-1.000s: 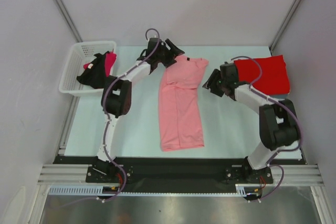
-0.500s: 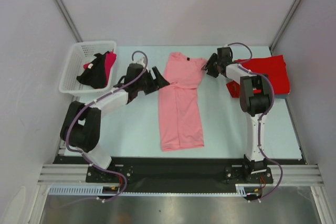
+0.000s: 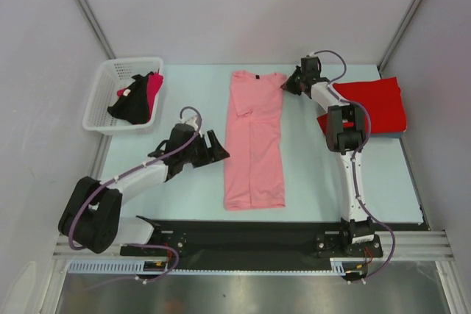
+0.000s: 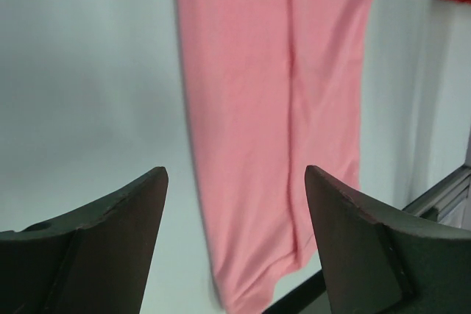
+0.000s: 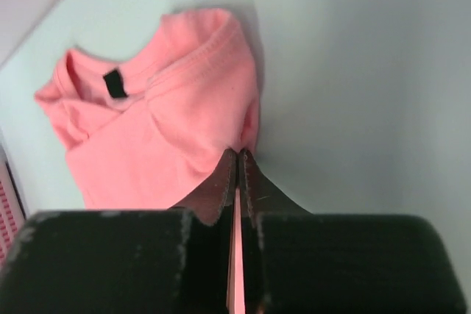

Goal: Fold and stack the t-shirts
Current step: Fold the tshirt

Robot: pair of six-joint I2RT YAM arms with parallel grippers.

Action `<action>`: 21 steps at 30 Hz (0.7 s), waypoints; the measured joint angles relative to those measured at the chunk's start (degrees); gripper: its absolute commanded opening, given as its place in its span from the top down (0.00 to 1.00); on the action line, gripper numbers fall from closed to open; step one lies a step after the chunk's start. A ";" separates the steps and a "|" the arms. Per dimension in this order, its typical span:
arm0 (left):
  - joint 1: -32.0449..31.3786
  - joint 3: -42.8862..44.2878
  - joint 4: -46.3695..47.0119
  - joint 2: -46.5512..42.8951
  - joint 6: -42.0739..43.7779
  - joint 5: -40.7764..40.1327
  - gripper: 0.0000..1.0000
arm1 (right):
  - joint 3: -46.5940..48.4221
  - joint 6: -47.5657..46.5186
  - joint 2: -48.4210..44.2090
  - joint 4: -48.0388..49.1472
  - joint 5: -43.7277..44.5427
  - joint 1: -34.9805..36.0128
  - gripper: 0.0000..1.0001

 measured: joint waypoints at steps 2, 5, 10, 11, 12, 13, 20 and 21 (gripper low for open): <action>-1.18 -3.89 -0.09 -1.53 -0.39 -0.31 0.19 | 5.84 -0.17 3.43 -0.72 -0.20 -0.42 0.81; -4.42 -9.14 -0.68 -2.86 -1.20 -0.70 0.19 | 13.20 -0.76 7.26 -1.05 -2.78 -1.33 0.45; -6.71 -14.05 1.18 -6.67 -3.13 -0.26 0.05 | 14.08 -3.58 6.36 -1.75 -5.01 -2.14 0.41; -6.78 -14.91 1.66 -7.43 -3.63 -0.26 0.00 | 11.47 -4.07 4.92 -1.81 -5.25 -2.23 0.42; -6.78 -15.34 2.34 -8.37 -4.31 -0.26 0.00 | 6.43 -4.63 2.14 -1.84 -5.57 -2.27 0.44; -6.80 -15.89 2.64 -9.29 -4.98 -0.68 0.00 | 2.84 -4.90 0.00 -2.08 -5.92 -2.23 0.45; -6.49 -18.56 5.99 -10.73 -6.95 -0.37 0.10 | -35.23 -6.93 -28.52 0.26 -7.50 0.66 0.48; -6.47 -18.78 6.54 -10.45 -6.97 -0.09 0.13 | -39.01 -7.02 -32.26 0.31 -6.84 1.53 0.48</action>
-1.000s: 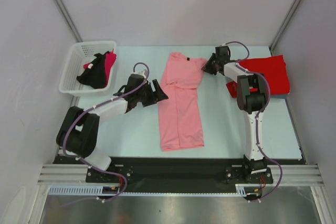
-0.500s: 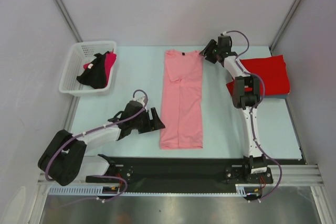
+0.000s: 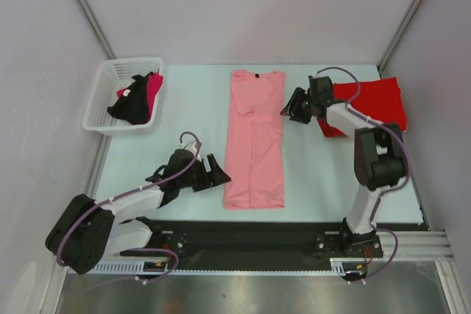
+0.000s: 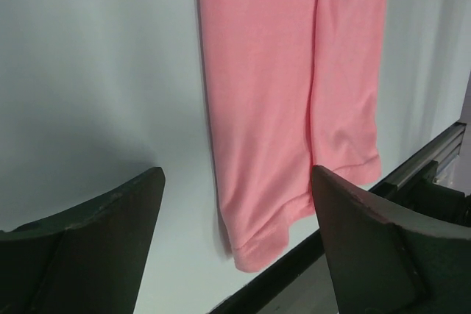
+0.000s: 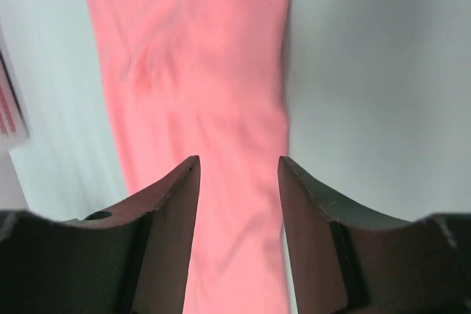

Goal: Fold and stack the t-shirts
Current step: Fold the tshirt

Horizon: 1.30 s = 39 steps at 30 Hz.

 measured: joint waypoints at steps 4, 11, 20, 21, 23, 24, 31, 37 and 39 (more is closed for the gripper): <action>0.00 -1.95 1.49 0.20 -0.07 1.86 0.40 | -16.20 0.76 -17.20 0.94 2.01 4.85 0.51; -0.02 -5.46 0.87 -3.91 0.13 4.44 0.44 | -36.28 3.39 -29.77 -1.31 5.64 12.63 0.52; -0.09 -9.84 -0.11 -10.67 -0.61 8.07 0.43 | -49.13 10.60 -47.76 -8.48 9.01 26.86 0.52; -0.09 -10.23 -0.33 -11.39 -0.92 8.44 0.42 | -49.57 11.26 -48.15 -8.39 9.01 27.54 0.52; -0.11 -10.71 -0.39 -12.07 -1.14 8.90 0.42 | -50.97 12.74 -48.09 -7.85 8.90 28.35 0.54; -0.15 -10.84 -0.37 -12.22 -1.38 9.07 0.43 | -51.80 13.42 -47.74 -7.54 8.83 28.72 0.56; -0.83 -11.82 2.36 -10.64 -2.56 11.34 0.48 | -53.42 18.14 -46.51 -5.62 10.10 33.53 0.67; -1.99 -12.98 7.34 -7.82 -4.70 13.03 0.49 | -56.17 21.27 -49.05 -4.55 11.21 34.58 0.75; -2.05 -13.14 8.28 -7.17 -5.11 13.18 0.51 | -57.37 22.23 -51.10 -4.70 11.47 34.67 0.57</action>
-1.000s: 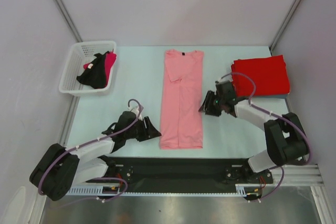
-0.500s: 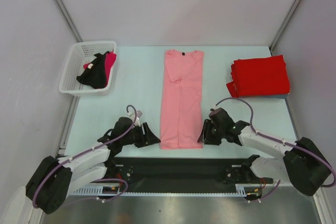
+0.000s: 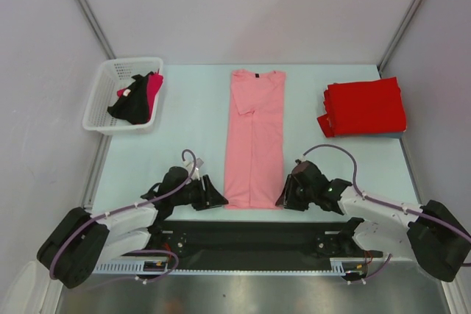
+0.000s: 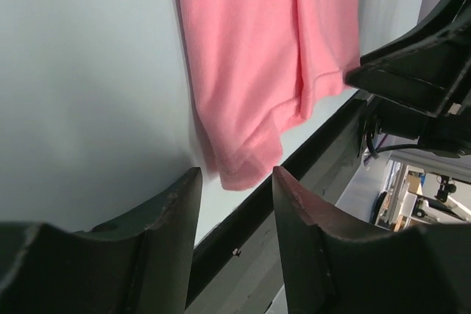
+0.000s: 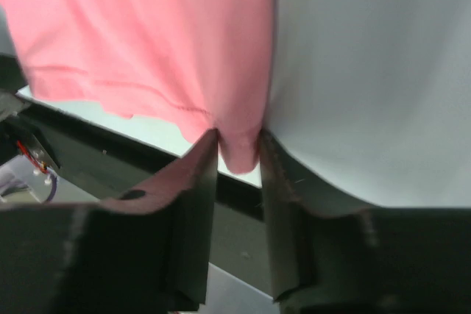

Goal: Fold and stack the t-shirts
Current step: Fold the tshirt

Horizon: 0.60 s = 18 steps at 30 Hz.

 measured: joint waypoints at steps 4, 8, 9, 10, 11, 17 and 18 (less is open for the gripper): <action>-0.07 0.00 1.22 1.46 -0.61 0.02 0.53 | -0.28 0.46 -2.45 -0.59 0.44 0.15 0.50; -0.13 0.17 2.84 3.23 -0.81 0.37 0.53 | -0.46 0.68 -3.50 -1.64 1.11 0.11 0.52; -0.15 0.22 3.39 3.80 -0.83 0.48 0.55 | -0.52 0.66 -3.80 -1.90 1.27 0.00 0.53; -0.17 0.31 3.85 4.33 -0.87 0.68 0.57 | -0.59 0.66 -4.00 -2.27 1.42 -0.17 0.54; -0.20 0.31 4.15 4.72 -0.92 0.70 0.57 | -0.68 0.66 -4.17 -2.49 1.40 -0.52 0.57; -0.26 0.44 4.63 6.67 -0.90 0.70 0.69 | -1.27 0.46 -4.31 -2.80 1.29 -2.78 0.66; -0.26 0.50 4.85 6.99 -0.90 0.76 0.70 | -1.40 0.46 -4.33 -2.43 1.11 -2.99 0.66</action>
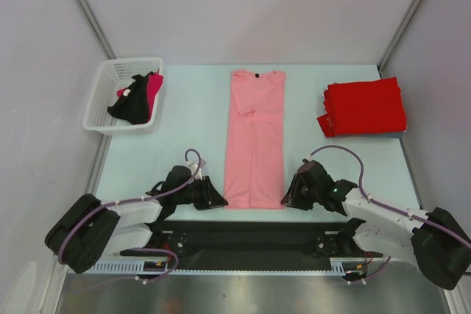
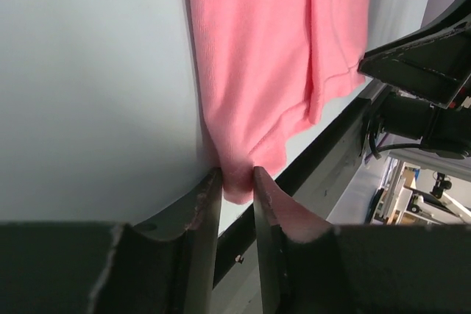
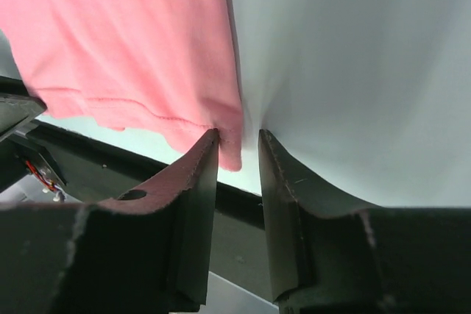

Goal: Fold and stack the t-shirts
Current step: Fold the tshirt

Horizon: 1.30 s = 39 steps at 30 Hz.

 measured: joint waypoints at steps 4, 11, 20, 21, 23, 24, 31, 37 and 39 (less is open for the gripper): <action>-0.02 0.46 1.60 2.36 -0.11 0.63 0.80 | -0.63 0.22 0.35 1.55 -0.85 -0.20 0.76; -0.02 0.81 1.60 3.52 0.15 0.90 1.00 | -1.36 -0.17 1.01 2.56 -3.76 -0.26 1.00; 0.15 4.35 -5.62 0.52 0.55 0.74 1.00 | 0.72 -2.19 -5.14 -1.57 -6.47 -4.76 1.00; 0.39 5.07 -6.03 0.00 0.55 0.74 1.00 | 1.29 -2.49 -5.55 -1.60 -7.17 -6.25 1.00; 1.16 6.49 -6.75 -0.90 0.55 0.92 1.00 | 2.78 -3.43 -5.53 -1.77 -8.41 -9.29 1.00; 1.60 7.21 -7.08 -1.03 0.55 0.94 1.00 | 3.69 -3.96 -5.22 -1.84 -8.87 -10.54 1.00; 5.95 16.26 -8.24 2.16 0.59 1.44 0.99 | 12.39 -8.74 3.52 -0.85 -12.87 -18.23 1.00; 12.15 24.96 -7.63 11.69 0.55 2.16 1.00 | 21.79 -12.87 15.85 0.15 -15.43 -24.13 1.00; 13.44 28.11 -7.23 15.50 0.37 2.23 1.00 | 25.79 -13.84 20.37 0.61 -16.02 -25.24 1.00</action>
